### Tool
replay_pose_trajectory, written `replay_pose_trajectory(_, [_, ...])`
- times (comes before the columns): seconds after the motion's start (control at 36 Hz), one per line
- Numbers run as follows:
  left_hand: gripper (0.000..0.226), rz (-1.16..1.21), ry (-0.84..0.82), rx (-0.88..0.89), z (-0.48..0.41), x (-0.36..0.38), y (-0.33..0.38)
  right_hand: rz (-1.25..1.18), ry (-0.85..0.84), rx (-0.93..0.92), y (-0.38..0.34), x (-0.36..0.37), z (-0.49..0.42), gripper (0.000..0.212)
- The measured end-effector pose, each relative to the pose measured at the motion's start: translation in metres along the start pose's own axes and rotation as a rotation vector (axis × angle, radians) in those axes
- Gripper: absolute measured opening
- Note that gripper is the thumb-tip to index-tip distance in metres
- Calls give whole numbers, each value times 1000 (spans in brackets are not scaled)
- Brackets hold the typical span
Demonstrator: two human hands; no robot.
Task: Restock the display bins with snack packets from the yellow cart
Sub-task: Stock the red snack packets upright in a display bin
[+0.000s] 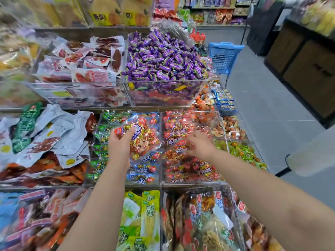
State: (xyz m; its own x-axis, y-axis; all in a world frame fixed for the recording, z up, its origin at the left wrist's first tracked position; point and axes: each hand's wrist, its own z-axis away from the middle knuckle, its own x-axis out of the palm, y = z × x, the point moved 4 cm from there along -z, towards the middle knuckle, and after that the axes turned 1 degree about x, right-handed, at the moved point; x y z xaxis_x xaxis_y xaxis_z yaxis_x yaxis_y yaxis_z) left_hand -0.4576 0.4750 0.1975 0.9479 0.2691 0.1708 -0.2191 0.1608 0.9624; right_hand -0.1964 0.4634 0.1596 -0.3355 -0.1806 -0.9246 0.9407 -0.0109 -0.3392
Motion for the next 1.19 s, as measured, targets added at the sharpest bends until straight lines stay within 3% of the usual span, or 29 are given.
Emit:
replay_pose_trajectory(0.08, [17, 7, -12, -8, -4, -1, -2, -69, 9, -77, 0, -14, -1, 26])
replay_pose_trajectory(0.17, [19, -2, -46, -20, -5, 3, -4, 114, -16, -128, -7, -26, -6, 28])
replay_pose_trajectory(0.33, [14, -28, -113, -58, -2, 13, -10, 160, -87, -135, -28, -4, -20, 43])
replay_pose_trajectory(0.47, [11, -37, -125, -63, 3, 10, -12, 227, -36, -69, -24, 15, -20, 57])
replay_pose_trajectory(0.58, [7, -33, -146, -74, 6, 14, -13, 123, 94, -18, -15, 14, -10, 72])
replay_pose_trajectory(0.67, [20, -4, -165, -88, 8, 22, -12, -104, 225, 39, -7, 3, 4, 65])
replay_pose_trajectory(0.75, [35, 72, -222, -107, 13, 35, -9, -428, 355, 99, -6, -13, 23, 33])
replay_pose_trajectory(0.81, [40, 135, -283, -132, 18, 45, -9, -802, 284, 195, -8, -18, 33, 10])
replay_pose_trajectory(0.83, [40, 156, -311, -148, 22, 50, -10, -1048, 192, 236, -11, -18, 36, 10])
replay_pose_trajectory(0.89, [40, 188, -359, -177, 27, 59, -12, -1511, 29, 274, -18, -18, 40, 18])
replay_pose_trajectory(0.94, [38, 176, -403, -180, 31, 66, -14, -1757, -37, 261, -19, -23, 41, 33])
replay_pose_trajectory(1.03, [34, -9, -440, -124, 31, 69, -16, -1681, -56, 220, -13, -35, 43, 48])
replay_pose_trajectory(1.14, [32, -324, -537, 8, 34, 76, -16, -959, -26, 104, -1, -42, 46, 51])
replay_pose_trajectory(1.19, [33, -503, -568, 66, 35, 80, -17, -839, -22, 107, 2, -37, 45, 50])
